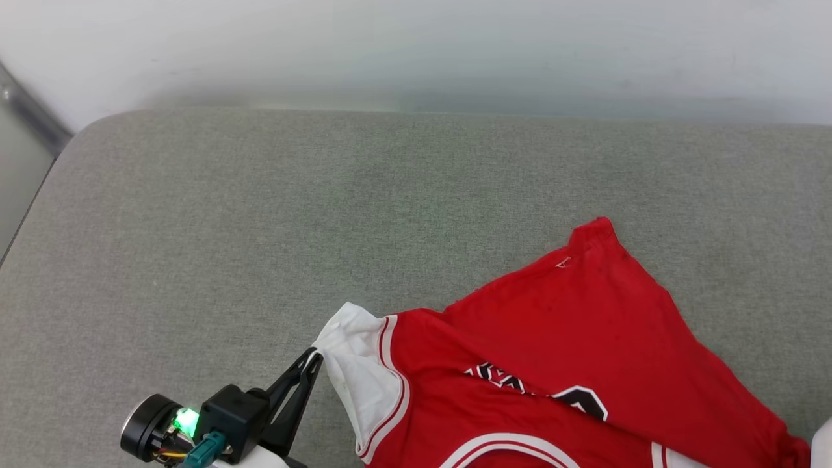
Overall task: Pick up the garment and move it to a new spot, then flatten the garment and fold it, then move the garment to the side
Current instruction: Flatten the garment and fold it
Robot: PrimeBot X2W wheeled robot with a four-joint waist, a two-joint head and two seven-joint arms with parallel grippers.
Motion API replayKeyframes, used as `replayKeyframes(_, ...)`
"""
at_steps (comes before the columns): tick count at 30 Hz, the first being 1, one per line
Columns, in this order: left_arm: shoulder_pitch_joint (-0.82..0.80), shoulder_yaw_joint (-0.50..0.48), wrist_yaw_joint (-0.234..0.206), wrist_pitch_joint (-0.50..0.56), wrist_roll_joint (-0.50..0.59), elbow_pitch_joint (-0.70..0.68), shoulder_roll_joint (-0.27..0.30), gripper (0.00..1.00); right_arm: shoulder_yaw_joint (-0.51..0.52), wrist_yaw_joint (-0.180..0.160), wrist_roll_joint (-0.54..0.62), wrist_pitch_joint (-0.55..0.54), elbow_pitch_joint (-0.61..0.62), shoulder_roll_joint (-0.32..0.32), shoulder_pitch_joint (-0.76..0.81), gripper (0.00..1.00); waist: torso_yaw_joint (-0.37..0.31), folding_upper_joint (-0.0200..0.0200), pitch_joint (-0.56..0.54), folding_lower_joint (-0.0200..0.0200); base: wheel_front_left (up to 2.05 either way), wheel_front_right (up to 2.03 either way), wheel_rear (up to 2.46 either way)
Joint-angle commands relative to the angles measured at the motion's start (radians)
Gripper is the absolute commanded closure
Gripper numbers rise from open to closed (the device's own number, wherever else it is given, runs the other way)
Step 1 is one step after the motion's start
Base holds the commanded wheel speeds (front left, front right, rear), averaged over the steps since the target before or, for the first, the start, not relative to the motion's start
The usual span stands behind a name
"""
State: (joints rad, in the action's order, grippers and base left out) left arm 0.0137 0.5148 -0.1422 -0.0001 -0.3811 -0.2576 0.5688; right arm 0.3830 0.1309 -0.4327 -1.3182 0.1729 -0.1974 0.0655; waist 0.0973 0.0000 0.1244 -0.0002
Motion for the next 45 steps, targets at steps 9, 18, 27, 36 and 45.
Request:
replayKeyframes(9, -0.014, 0.012, -0.005, 0.008, 0.003, -0.013, -0.006, 1.00, -0.058, 0.000, -0.011, 0.090, -0.009, -0.031, 0.044, 0.00, -0.001, 0.0000, 0.000, 0.0002, 0.00, 0.00, 0.00)
replayKeyframes(18, -0.026, 0.008, -0.009, 0.013, 0.008, -0.042, 0.007, 1.00, -0.102, 0.000, -0.129, 0.105, 0.039, -0.101, -0.101, 0.00, 0.036, 0.0000, 0.047, 0.0002, 0.00, 0.00, 0.00)
replayKeyframes(27, -0.075, 0.016, 0.002, 0.008, 0.017, -0.069, -0.005, 1.00, -0.187, 0.000, -0.097, 0.059, 0.063, -0.133, -0.294, 0.00, 0.107, 0.0000, 0.151, 0.0002, 0.00, 0.00, 0.00)
replayKeyframes(36, -0.141, 0.043, 0.023, 0.002, 0.031, -0.076, -0.035, 1.00, -0.247, 0.000, 0.017, 0.041, -0.096, -0.105, -0.506, 0.00, 0.207, 0.0000, 0.248, 0.0002, 0.00, 0.00, 0.00)
replayKeyframes(45, -0.174, 0.050, 0.025, -0.023, 0.029, -0.071, -0.064, 1.00, -0.250, 0.000, 0.115, 0.069, -0.273, -0.164, -0.610, 0.00, 0.278, 0.0000, 0.310, 0.0002, 0.00, 0.00, 0.00)
